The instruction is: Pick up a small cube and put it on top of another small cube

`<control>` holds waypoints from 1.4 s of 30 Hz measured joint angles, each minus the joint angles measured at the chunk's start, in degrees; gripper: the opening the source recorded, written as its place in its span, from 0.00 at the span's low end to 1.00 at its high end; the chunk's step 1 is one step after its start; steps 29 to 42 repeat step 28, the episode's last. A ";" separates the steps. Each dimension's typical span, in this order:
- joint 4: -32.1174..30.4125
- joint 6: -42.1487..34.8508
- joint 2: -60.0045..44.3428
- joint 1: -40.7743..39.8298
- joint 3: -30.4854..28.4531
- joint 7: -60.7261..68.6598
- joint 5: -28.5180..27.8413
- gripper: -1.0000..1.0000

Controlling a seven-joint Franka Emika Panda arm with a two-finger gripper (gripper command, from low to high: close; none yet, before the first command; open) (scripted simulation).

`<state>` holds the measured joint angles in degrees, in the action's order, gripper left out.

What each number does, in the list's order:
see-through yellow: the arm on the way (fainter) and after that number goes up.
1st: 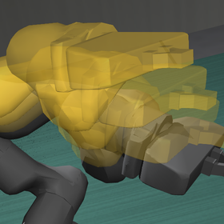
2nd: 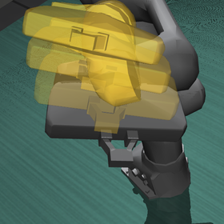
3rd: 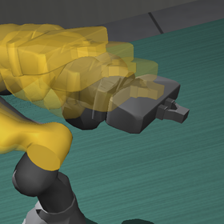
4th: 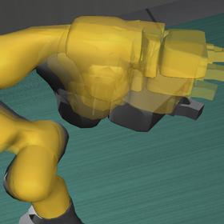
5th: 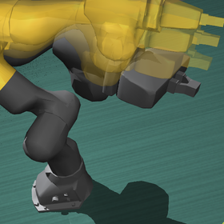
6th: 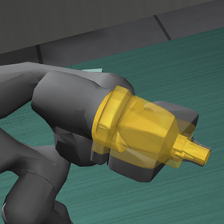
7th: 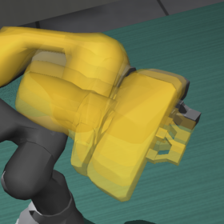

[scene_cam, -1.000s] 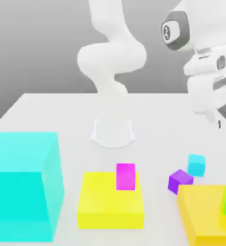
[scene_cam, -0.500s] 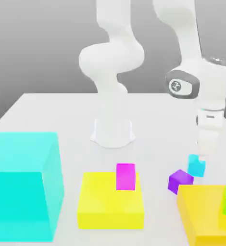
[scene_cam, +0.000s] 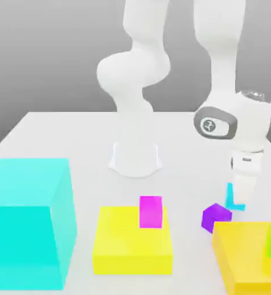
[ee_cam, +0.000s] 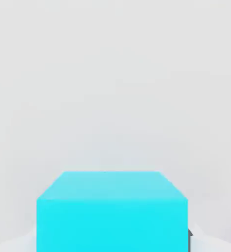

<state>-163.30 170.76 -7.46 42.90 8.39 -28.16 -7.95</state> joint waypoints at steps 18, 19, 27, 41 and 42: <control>26.28 -29.52 3.17 -5.18 -9.02 37.63 7.65 0.00; 28.31 -31.17 2.78 -5.96 -9.28 40.11 7.82 0.00; 32.55 -28.21 -4.45 -7.81 -9.77 47.24 8.57 1.00; 32.55 -28.21 -4.45 -7.81 -9.77 47.24 8.57 1.00; 32.55 -28.21 -4.45 -7.81 -9.77 47.24 8.57 1.00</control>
